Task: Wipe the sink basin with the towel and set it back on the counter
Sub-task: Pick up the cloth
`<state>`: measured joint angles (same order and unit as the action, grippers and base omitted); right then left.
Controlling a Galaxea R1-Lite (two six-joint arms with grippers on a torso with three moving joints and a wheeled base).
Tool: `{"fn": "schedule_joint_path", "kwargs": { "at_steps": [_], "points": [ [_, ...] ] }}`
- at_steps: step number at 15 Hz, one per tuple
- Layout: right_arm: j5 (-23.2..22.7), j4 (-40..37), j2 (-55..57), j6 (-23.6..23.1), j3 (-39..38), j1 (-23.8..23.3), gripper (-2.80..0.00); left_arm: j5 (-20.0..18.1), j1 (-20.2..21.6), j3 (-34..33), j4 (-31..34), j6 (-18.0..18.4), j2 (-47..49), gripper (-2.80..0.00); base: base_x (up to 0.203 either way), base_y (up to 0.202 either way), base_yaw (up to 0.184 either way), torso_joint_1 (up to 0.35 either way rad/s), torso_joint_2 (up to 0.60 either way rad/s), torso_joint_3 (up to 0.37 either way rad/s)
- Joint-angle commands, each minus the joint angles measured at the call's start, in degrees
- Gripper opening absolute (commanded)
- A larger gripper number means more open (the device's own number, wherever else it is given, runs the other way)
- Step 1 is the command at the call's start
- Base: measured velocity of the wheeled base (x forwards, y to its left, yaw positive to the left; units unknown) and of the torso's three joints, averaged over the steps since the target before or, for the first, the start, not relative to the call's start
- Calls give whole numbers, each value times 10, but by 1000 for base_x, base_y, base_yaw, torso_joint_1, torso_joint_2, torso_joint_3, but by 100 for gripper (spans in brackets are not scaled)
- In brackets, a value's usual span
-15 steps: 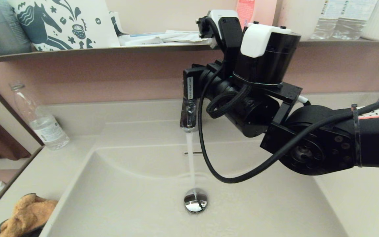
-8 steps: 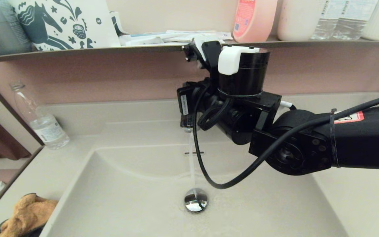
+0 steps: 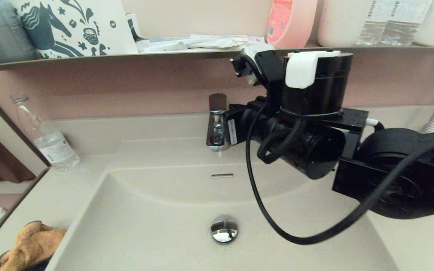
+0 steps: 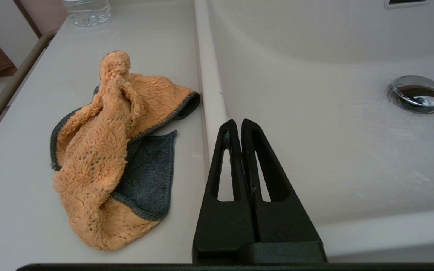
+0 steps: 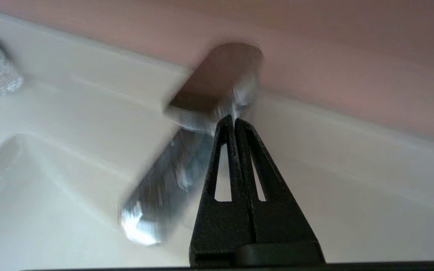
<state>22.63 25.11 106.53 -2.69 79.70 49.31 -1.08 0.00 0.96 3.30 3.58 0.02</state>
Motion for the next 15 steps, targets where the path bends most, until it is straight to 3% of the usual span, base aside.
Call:
{"fn": "schedule_joint_path", "kwargs": {
  "at_steps": [1,3,5,7,9,11,15],
  "points": [
    [4,6,-56,11,-68,0,-280,-1,0,0,0,0,0,-280,0,0,0,0,0,0],
    [12,12,-153,34,-169,-15,-280,-1,0,0,0,0,0,-280,0,0,0,0,0,0],
    [16,16,-258,47,-265,-62,-280,-1,0,0,0,0,0,-280,0,0,0,0,0,0],
    [24,17,-354,44,-353,-144,-280,0,0,0,0,0,0,-280,0,0,0,0,0,0],
    [47,11,-455,28,-407,-261,-280,0,0,0,0,0,0,-280,0,0,0,0,0,0],
    [65,-21,-575,18,-450,-345,-280,0,0,0,0,0,0,-280,0,0,0,0,0,0],
    [79,-163,-797,8,-489,-450,-280,0,0,0,0,0,0,-280,0,0,0,0,0,0]
  ]
}}
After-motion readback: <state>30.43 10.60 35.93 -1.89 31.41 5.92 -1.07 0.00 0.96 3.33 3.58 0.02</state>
